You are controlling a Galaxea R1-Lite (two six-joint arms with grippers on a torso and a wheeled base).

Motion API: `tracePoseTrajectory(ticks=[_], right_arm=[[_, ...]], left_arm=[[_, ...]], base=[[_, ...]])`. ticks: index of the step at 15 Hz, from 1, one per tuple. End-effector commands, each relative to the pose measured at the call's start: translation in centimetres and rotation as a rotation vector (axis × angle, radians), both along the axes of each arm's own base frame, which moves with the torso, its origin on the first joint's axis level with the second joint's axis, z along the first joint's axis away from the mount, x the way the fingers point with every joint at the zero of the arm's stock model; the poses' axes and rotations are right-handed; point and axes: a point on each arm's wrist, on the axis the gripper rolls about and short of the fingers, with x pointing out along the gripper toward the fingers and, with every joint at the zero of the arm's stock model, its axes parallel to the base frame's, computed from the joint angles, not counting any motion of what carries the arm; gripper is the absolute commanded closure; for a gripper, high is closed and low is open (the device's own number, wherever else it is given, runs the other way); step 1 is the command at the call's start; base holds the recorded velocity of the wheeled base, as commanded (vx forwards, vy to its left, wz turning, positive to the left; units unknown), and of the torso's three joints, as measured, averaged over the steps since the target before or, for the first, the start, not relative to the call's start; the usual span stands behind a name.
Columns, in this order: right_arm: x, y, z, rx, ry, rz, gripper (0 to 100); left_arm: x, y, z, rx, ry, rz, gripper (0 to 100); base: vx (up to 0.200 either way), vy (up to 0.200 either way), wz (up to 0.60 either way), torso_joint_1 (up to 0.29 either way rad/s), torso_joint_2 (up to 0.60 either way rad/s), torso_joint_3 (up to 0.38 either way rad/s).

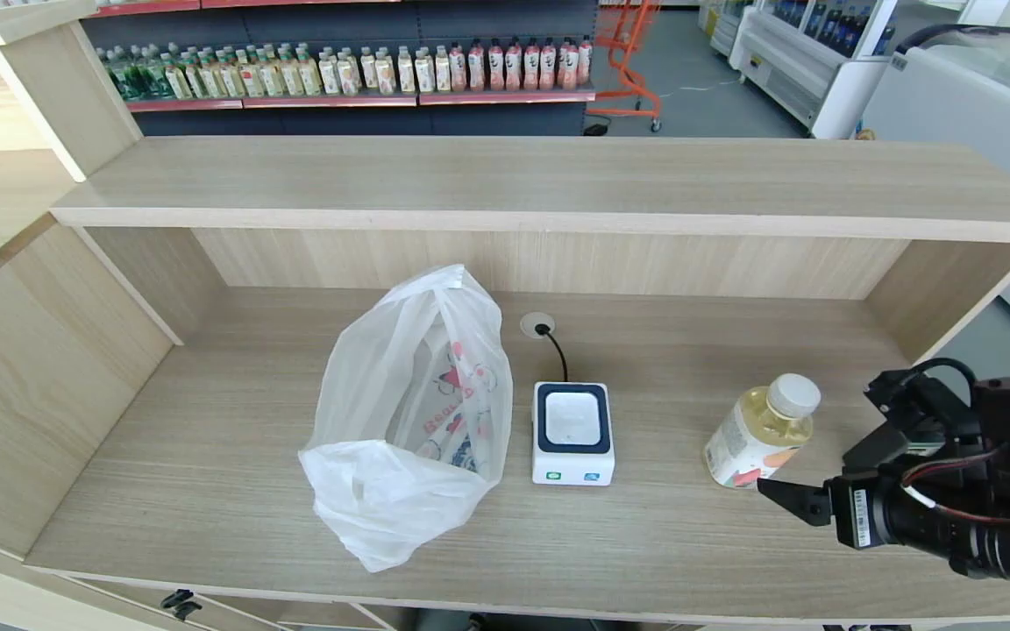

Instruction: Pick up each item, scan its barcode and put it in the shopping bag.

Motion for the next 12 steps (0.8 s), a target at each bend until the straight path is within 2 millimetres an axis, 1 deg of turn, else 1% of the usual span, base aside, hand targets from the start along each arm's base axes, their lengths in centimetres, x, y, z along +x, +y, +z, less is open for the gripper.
tracePoseTrajectory(ticks=[1,4,9,12], right_arm=[[1.4,1.3,-2.7,-0.040,0.075,0.020,0],[2.4,2.1,-3.7,-0.045,0.027,0.012,0],[4.8,3.2,-5.1,-0.026,-0.096,-0.010,0],[5.8,3.9,-5.7,-0.010,-0.159,-0.011,0]], left_arm=[[0.0,0.0,0.0,0.000,0.000,0.001,0],[0.0,0.0,0.0,0.000,0.000,0.001,0],[0.0,0.0,0.0,0.000,0.000,0.001,0],[0.0,0.0,0.0,0.000,0.000,0.001,0]], base=[[0.000,0.000,0.00,0.000,0.00,0.000],[0.000,0.000,0.00,0.000,0.00,0.000],[0.000,0.000,0.00,0.000,0.00,0.000],[0.000,0.000,0.00,0.000,0.00,0.000]])
